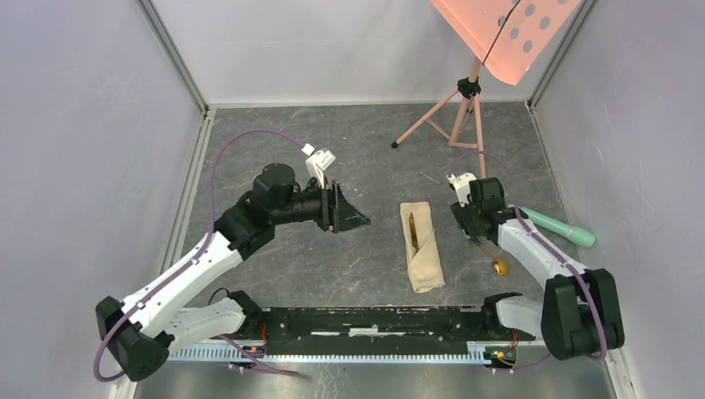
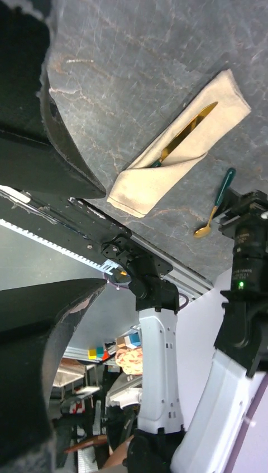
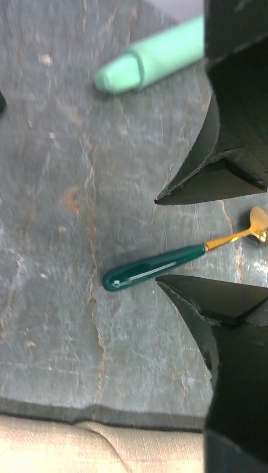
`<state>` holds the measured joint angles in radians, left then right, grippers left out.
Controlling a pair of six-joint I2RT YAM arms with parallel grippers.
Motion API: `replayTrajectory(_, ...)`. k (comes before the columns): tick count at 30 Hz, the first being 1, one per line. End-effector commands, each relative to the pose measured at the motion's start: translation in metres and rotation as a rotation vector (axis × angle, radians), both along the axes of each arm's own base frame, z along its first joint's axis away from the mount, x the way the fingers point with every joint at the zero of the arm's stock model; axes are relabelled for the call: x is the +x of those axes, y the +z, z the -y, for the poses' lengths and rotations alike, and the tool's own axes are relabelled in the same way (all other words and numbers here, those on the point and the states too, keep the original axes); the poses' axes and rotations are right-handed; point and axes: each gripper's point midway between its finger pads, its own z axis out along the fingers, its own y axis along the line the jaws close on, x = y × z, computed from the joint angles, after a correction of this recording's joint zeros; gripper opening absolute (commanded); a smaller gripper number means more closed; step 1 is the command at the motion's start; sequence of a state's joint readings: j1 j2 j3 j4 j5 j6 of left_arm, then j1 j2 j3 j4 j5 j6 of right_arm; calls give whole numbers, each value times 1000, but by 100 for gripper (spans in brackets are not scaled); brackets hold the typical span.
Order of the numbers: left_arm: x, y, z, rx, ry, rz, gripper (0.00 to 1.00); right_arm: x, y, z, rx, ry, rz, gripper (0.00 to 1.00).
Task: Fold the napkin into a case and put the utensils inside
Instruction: Pick up the spoon from the corner of the board.
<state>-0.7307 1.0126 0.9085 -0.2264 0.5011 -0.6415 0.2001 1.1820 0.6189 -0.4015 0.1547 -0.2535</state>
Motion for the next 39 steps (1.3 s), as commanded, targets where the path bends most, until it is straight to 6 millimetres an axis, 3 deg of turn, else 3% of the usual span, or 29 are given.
replayTrajectory(1, -18, 4, -18, 59, -79, 49, 62, 4, -6, -20, 137, 22, 2, 55)
replayTrajectory(4, -22, 4, -19, 37, -87, 41, 62, 5, -11, -14, 143, -1, -22, 55)
replayTrajectory(8, -24, 4, -18, 16, -96, 23, 62, 4, -22, -12, 158, 1, -75, 44)
replayTrajectory(14, -20, 3, -19, 13, -81, 12, 63, 4, -31, -9, 155, 3, -107, 37)
replayTrajectory(16, -19, 3, -17, 8, -77, 6, 63, 5, -33, -11, 163, 8, -111, 29)
replayTrajectory(18, -15, 3, -16, 6, -65, -7, 64, 6, -32, -15, 181, 15, -109, 11)
replayTrajectory(20, -12, 2, -15, 9, -51, -23, 66, 13, -20, -17, 200, 3, -64, 1)
replayTrajectory(23, -7, -4, -11, 10, -32, -53, 69, 27, 15, -14, 213, -25, 80, 0)
replayTrajectory(25, -1, -9, -8, -2, -14, -85, 69, 35, 50, -15, 239, -28, 239, 0)
replayTrajectory(28, 5, -19, 1, -48, 5, -161, 70, 36, 91, -17, 296, -38, 441, 0)
replayTrajectory(30, 13, -24, 9, -97, 31, -222, 70, 33, 126, -38, 397, 76, 590, 0)
replayTrajectory(32, 24, -35, 14, -125, 83, -303, 69, 23, 179, -60, 568, 159, 815, 0)
replayTrajectory(34, 35, -45, 19, -149, 124, -367, 70, 6, 219, -83, 776, 247, 960, 0)
replayTrajectory(36, 43, -47, 25, -204, 141, -424, 71, -9, 246, -105, 954, 353, 1012, 0)
replayTrajectory(39, 52, -37, 36, -335, 137, -494, 72, -20, 265, -118, 1124, 396, 1036, 0)
